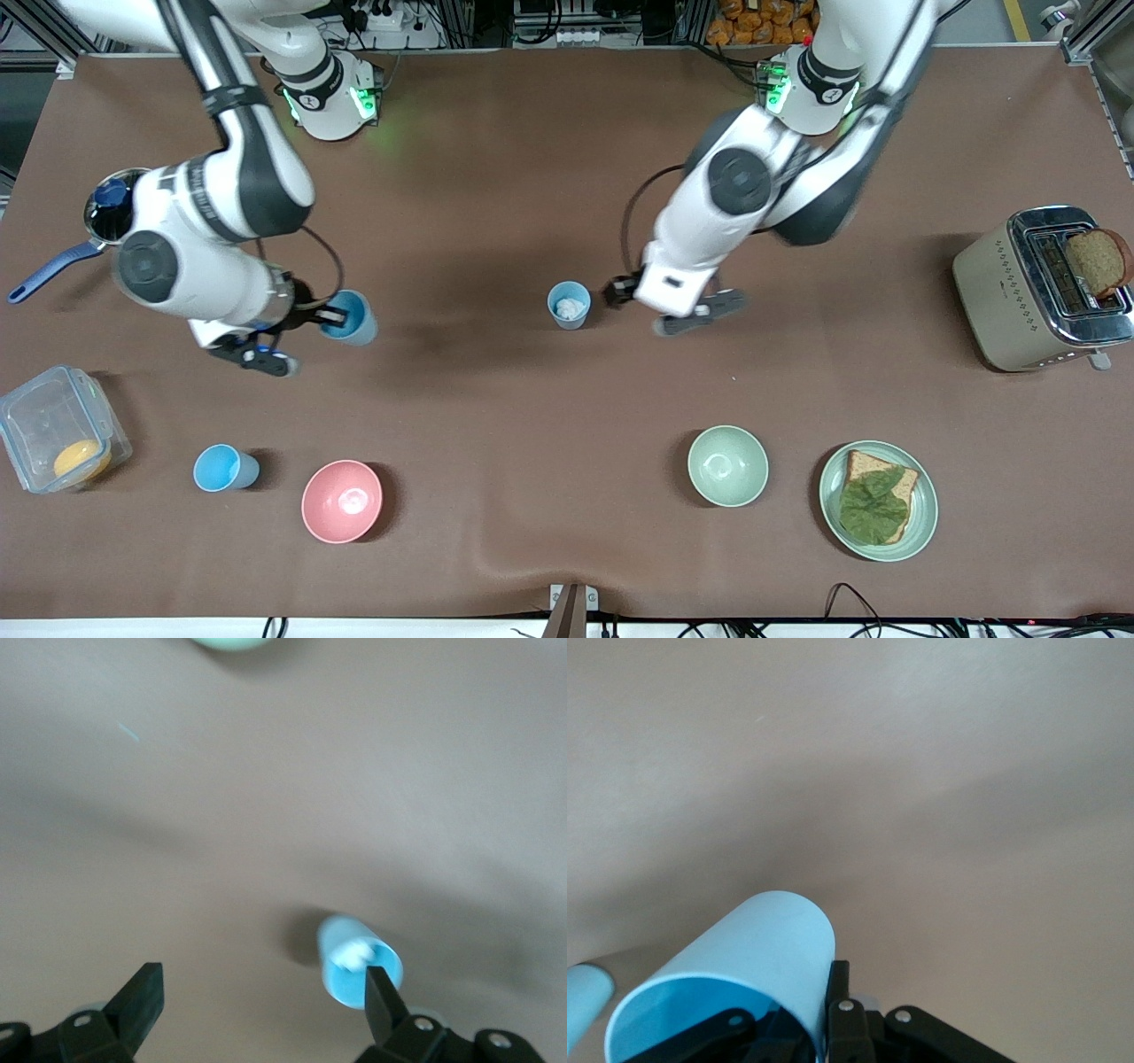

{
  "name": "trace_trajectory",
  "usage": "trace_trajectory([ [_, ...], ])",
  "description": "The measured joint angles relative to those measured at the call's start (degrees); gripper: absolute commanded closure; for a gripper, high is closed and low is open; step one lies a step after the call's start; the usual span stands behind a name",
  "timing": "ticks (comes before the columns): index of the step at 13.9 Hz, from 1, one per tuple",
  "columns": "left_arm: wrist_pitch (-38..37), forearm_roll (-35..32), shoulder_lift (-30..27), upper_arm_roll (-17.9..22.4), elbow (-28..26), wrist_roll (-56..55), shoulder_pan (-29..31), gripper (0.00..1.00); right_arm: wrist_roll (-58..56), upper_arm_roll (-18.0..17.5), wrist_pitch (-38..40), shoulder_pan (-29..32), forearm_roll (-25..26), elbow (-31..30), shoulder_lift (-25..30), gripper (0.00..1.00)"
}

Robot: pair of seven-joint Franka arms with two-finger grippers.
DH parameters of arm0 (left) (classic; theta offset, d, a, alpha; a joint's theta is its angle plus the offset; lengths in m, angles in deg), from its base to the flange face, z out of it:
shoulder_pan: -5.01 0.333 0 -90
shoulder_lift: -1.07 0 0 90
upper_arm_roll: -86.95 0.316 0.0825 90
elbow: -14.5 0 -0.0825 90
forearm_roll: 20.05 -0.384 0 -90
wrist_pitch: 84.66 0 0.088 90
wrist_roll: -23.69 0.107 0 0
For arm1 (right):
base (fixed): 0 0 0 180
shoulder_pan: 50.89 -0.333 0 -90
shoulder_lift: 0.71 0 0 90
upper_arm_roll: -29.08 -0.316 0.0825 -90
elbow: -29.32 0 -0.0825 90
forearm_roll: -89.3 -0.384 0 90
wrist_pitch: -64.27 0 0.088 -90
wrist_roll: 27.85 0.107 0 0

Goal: Stack blue cups with both arms
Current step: 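Set the cup down with the left gripper while the right gripper carries its cup over, then lower the held cup into the standing cup and open the right gripper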

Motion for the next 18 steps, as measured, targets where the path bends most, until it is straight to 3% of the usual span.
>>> trace_trajectory([
  [2, -4.3, -1.9, -4.3, 0.2, 0.0, 4.3, 4.6, 0.00, 4.6, -0.1, -1.3, -4.7, -1.1, 0.4, 0.0, 1.00],
  [5, -10.1, -2.1, -9.1, 0.4, -0.1, 19.6, 13.7, 0.00, 13.8, -0.2, -5.3, -13.3, -1.6, 1.8, -1.5, 1.00],
  [10, -18.2, -2.1, -15.1, 0.5, -0.1, 40.8, 25.9, 0.00, 27.0, 0.0, -7.0, -25.5, -1.5, 12.6, -11.6, 1.00],
  [16, -21.0, -2.1, -19.2, 0.6, -0.2, 44.4, 26.9, 0.00, 29.7, 0.6, -9.2, -28.5, -0.7, 15.9, -17.4, 1.00],
  [18, -22.8, -2.1, -19.7, 3.9, 1.1, 46.1, 24.0, 0.00, 29.7, 1.0, -9.2, -28.5, -0.7, 16.2, -17.7, 1.00],
])
